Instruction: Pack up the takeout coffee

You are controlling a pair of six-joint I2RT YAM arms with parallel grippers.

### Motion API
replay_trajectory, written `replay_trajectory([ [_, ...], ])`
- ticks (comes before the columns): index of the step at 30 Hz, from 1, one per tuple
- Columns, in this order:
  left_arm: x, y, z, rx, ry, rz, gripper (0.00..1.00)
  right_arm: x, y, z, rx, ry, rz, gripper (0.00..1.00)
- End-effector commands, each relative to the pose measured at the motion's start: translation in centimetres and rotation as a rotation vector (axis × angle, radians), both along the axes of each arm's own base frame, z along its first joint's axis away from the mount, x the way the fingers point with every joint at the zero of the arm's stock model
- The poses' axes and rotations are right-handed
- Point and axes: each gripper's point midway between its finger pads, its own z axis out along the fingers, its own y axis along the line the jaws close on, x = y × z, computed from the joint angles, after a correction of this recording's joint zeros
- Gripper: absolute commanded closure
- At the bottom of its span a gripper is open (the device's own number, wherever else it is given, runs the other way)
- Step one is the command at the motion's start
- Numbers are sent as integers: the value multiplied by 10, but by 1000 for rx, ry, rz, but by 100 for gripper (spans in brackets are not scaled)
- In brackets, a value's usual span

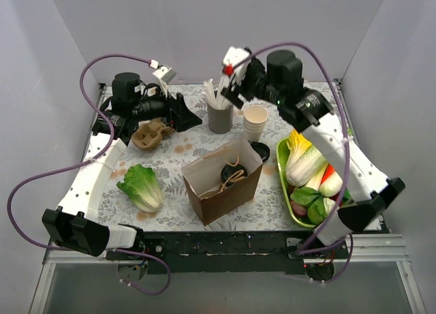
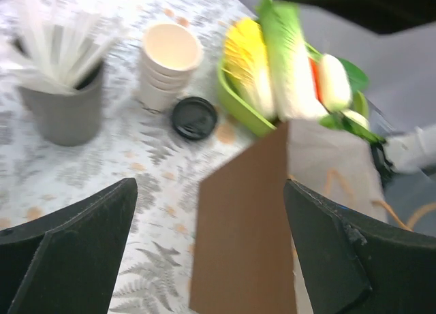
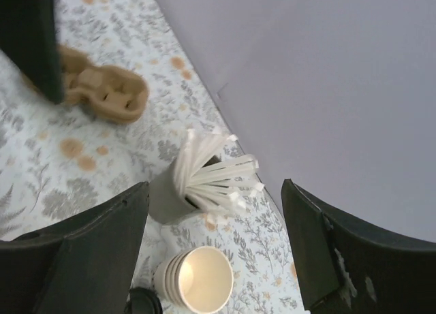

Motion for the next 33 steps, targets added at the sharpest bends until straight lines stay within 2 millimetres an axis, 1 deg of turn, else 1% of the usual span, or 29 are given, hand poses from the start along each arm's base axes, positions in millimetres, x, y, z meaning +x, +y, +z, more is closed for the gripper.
replay_trajectory([
  [1, 52, 26, 31, 16, -188, 298, 11, 59, -17, -2, 155, 228, -118, 18],
  [2, 58, 28, 29, 25, -197, 314, 11, 73, -17, -19, 161, 282, -122, 19],
  [3, 70, 33, 23, 49, -205, 354, 11, 84, -22, -22, 219, 336, -147, 25],
  [4, 77, 35, 21, 60, -218, 376, 11, 104, -43, -26, 253, 360, -194, 29],
  [5, 83, 40, 22, 69, -219, 402, 11, 115, -43, -40, 273, 415, -188, 32],
  [6, 88, 43, 22, 77, -216, 417, 12, 125, -48, -45, 313, 456, -206, 38],
  [7, 93, 47, 14, 91, -188, 424, 12, 137, -62, -47, 336, 476, -232, 40],
  [8, 95, 47, 12, 104, -187, 416, 11, 144, -57, -64, 335, 534, -200, 41],
  [9, 96, 48, 15, 109, -196, 410, 12, 147, -57, -71, 338, 559, -190, 45],
  [10, 95, 48, 10, 123, -185, 398, 12, 152, -58, -77, 347, 581, -189, 46],
  [11, 96, 50, 9, 137, -198, 391, 12, 155, -56, -89, 347, 610, -179, 48],
  [12, 96, 50, 5, 148, -199, 385, 12, 158, -56, -92, 363, 624, -181, 49],
  [13, 96, 53, 2, 160, -192, 385, 11, 164, -60, -91, 398, 632, -188, 50],
  [14, 98, 55, -1, 170, -188, 387, 12, 169, -58, -96, 424, 670, -190, 50],
  [16, 100, 60, -3, 184, -181, 388, 12, 178, -60, -94, 452, 679, -185, 51],
  [17, 100, 60, -6, 184, -178, 376, 12, 183, -57, -101, 454, 692, -174, 51],
  [18, 101, 62, -7, 188, -176, 377, 12, 187, -56, -96, 464, 678, -164, 51],
  [20, 104, 66, -10, 190, -170, 391, 12, 195, -52, -99, 491, 681, -145, 51],
  [21, 106, 66, -12, 186, -162, 393, 12, 197, -50, -102, 499, 688, -141, 52],
  [22, 107, 68, -11, 183, -162, 395, 12, 201, -49, -109, 504, 703, -142, 52],
  [23, 107, 68, -12, 181, -157, 393, 12, 202, -45, -106, 524, 707, -122, 53],
  [28, 114, 73, -16, 183, -142, 404, 12, 216, -41, -119, 538, 726, -133, 53],
  [33, 115, 74, -17, 183, -141, 407, 12, 222, -39, -129, 541, 742, -139, 54],
])
